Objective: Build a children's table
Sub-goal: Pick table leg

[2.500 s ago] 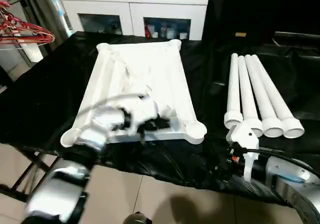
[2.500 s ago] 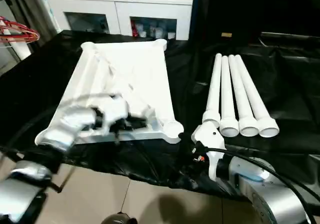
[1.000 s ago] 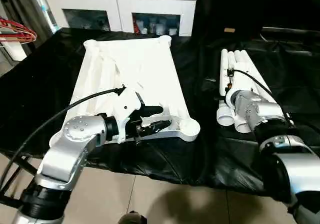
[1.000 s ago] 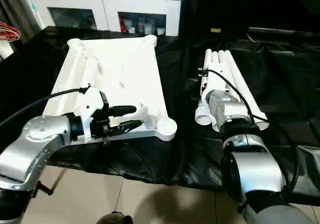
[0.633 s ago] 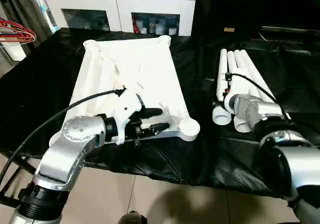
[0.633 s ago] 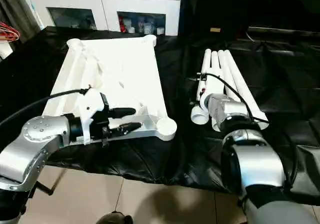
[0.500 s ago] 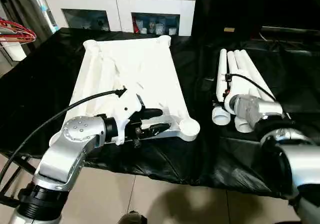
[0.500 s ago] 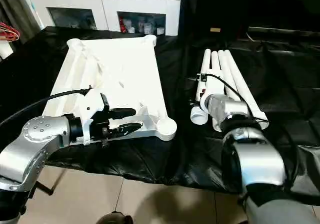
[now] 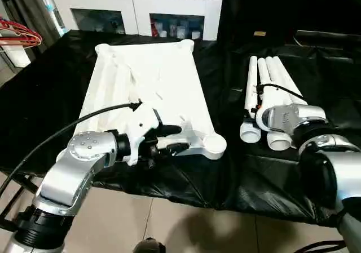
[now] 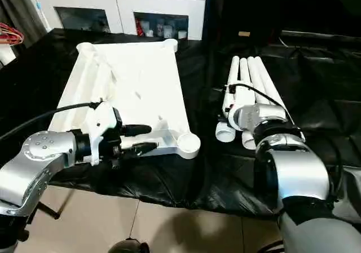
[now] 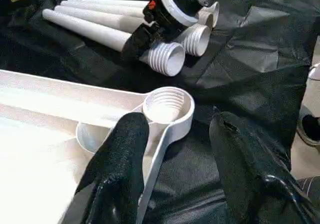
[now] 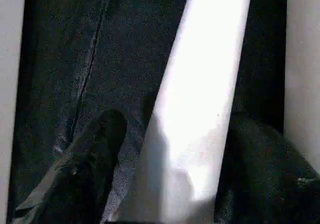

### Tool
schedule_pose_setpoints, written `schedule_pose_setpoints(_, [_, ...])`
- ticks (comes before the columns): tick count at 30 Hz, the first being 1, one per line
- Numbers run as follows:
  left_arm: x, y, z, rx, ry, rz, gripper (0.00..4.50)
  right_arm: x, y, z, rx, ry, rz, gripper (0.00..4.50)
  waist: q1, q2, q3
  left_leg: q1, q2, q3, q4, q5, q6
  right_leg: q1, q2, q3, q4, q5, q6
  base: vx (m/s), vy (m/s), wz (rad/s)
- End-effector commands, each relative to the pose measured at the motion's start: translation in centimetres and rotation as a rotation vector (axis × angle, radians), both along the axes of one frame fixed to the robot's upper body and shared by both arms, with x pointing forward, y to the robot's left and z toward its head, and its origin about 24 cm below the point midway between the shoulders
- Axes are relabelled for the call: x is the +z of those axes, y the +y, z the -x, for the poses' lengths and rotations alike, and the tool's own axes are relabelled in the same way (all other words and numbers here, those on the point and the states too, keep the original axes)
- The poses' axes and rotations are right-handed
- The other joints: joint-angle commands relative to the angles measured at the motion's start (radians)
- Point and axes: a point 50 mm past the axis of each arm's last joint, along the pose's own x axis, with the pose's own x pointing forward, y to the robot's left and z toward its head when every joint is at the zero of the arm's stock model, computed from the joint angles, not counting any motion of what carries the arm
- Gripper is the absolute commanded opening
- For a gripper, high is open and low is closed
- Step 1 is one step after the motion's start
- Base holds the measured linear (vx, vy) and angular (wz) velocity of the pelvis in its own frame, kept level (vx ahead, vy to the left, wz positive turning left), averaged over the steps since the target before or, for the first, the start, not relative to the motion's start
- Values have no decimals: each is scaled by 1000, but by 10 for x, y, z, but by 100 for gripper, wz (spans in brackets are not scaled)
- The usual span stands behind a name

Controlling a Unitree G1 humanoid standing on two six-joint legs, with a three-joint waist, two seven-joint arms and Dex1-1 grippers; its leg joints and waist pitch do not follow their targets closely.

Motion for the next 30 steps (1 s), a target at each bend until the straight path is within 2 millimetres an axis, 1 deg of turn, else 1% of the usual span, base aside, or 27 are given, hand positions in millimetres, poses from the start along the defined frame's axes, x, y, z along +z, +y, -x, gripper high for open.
schedule_pose_setpoints(1, [6,-4,2,-24,-21,-1,231,4,-2,-1,-18,11,-11,322,2,-16,-76,23,75,-24,-52,-49,45,39,-101,53,-56,84,-239,0,0,0])
schedule_pose_setpoints(2, [6,-4,1,-26,-23,-1,231,3,-2,-1,-26,9,-15,305,2,-18,-76,23,75,-24,-52,-48,44,39,-101,52,-55,84,-239,0,0,0])
schedule_pose_setpoints(3, [6,-4,1,-28,-24,-2,231,3,-2,-1,-34,8,-19,295,2,-20,-76,24,76,-24,-52,-49,43,39,-101,53,-55,85,-237,0,0,0])
schedule_pose_setpoints(5, [7,-5,1,-33,-32,-4,231,2,-2,0,-54,8,-38,281,1,-26,-75,24,75,-23,-52,-46,44,39,-101,53,-55,88,-237,0,0,0])
schedule_pose_setpoints(6, [7,-6,0,-34,-34,-4,231,2,-2,0,-56,9,-41,273,3,-23,-75,24,75,-23,-51,-49,42,38,-102,53,-55,83,-235,0,0,0])
schedule_pose_setpoints(7, [7,-6,0,-34,-37,-4,231,2,-3,0,-60,10,-46,262,2,-25,-74,24,76,-23,-52,-48,41,38,-100,53,-55,83,-234,0,0,0])
schedule_pose_setpoints(8, [7,-6,-1,-34,-39,-6,231,1,-3,0,-63,9,-47,262,1,-27,-75,24,75,-23,-52,-47,40,39,-100,52,-54,86,-232,0,0,0])
schedule_pose_setpoints(9, [7,-6,-2,-35,-43,-8,231,1,-3,0,-66,9,-52,262,2,-28,-75,24,75,-23,-52,-46,39,39,-101,52,-54,89,-233,0,0,0])
schedule_pose_setpoints(10, [7,-6,-2,-36,-46,-11,231,1,-3,0,-69,9,-55,239,2,-28,-75,24,75,-22,-52,-46,39,38,-100,52,-53,92,-232,0,0,0])
schedule_pose_setpoints(11, [7,-6,-2,-37,-48,-13,231,0,-3,0,-72,7,-57,239,2,-28,-75,25,75,-22,-52,-46,38,38,-101,53,-53,93,-232,0,0,0])
schedule_pose_setpoints(13, [7,-7,-2,-38,-47,-10,231,1,-3,0,-80,-2,-72,225,2,-30,-76,23,74,-23,-51,-37,38,40,-101,52,-51,108,-233,0,0,0])
schedule_pose_setpoints(14, [8,-8,-2,-37,-49,-6,259,1,-3,0,-86,-7,-80,209,2,-31,-76,25,75,-22,-51,-37,37,39,-100,52,-50,116,-234,0,0,0])
schedule_pose_setpoints(17, [9,-12,-3,-39,-53,13,271,-1,-4,0,-105,-16,-92,196,3,-32,-76,24,75,-22,-50,-39,36,40,-101,52,-50,121,-238,0,0,0])
schedule_pose_setpoints(19, [6,-12,-3,-35,-60,5,301,-4,-4,1,-114,-12,-106,192,4,-37,-75,25,74,-21,-50,-41,39,41,-102,53,-51,115,-237,0,0,0])
schedule_pose_setpoints(20, [6,-12,-3,-35,-60,5,301,-4,-4,1,-114,-12,-106,192,4,-36,-75,24,74,-22,-49,-39,39,41,-101,53,-50,116,-236,0,0,0])
schedule_pose_setpoints(21, [4,-12,-6,-17,-68,-2,313,-6,-4,2,-118,-12,-117,191,3,-37,-75,24,74,-21,-50,-39,39,40,-100,53,-50,116,-234,0,0,0])
schedule_pose_setpoints(22, [4,-11,-7,-7,-70,-4,313,-7,-3,2,-120,-13,-122,191,3,-37,-75,23,74,-22,-49,-39,38,41,-100,53,-50,117,-233,0,0,0])
schedule_pose_setpoints(24, [3,-11,-13,41,-85,1,345,-5,-2,0,-135,-45,-165,190,3,-36,-76,24,74,-22,-50,-44,36,40,-101,52,-50,113,-231,0,0,0])
schedule_pose_setpoints(25, [3,-11,-13,42,-86,1,345,-5,-2,0,-135,-46,-166,190,2,-38,-74,24,74,-21,-50,-55,33,41,-102,54,-53,104,-229,0,0,0])
schedule_pose_setpoints(27, [8,-14,-28,160,-135,42,364,7,0,-8,-162,-178,-294,189,4,-39,-75,23,74,-22,-50,-62,31,43,-104,54,-53,101,-227,0,0,0])
schedule_pose_setpoints(28, [10,-14,-31,178,-142,51,375,9,0,-9,-165,-199,-312,189,6,-39,-76,26,76,-22,-49,-76,28,42,-108,56,-55,98,-224,0,0,0])
schedule_pose_setpoints(29, [13,-16,-36,221,-154,84,375,13,-1,-11,-168,-253,-351,189,4,-44,-77,23,74,-22,-49,-70,32,46,-108,55,-53,106,-226,0,0,0])
schedule_pose_setpoints(30, [16,-19,-41,260,-152,118,396,18,-2,-13,-166,-310,-388,189,6,-43,-77,23,76,-23,-48,-69,36,45,-108,54,-52,114,-228,0,0,0])
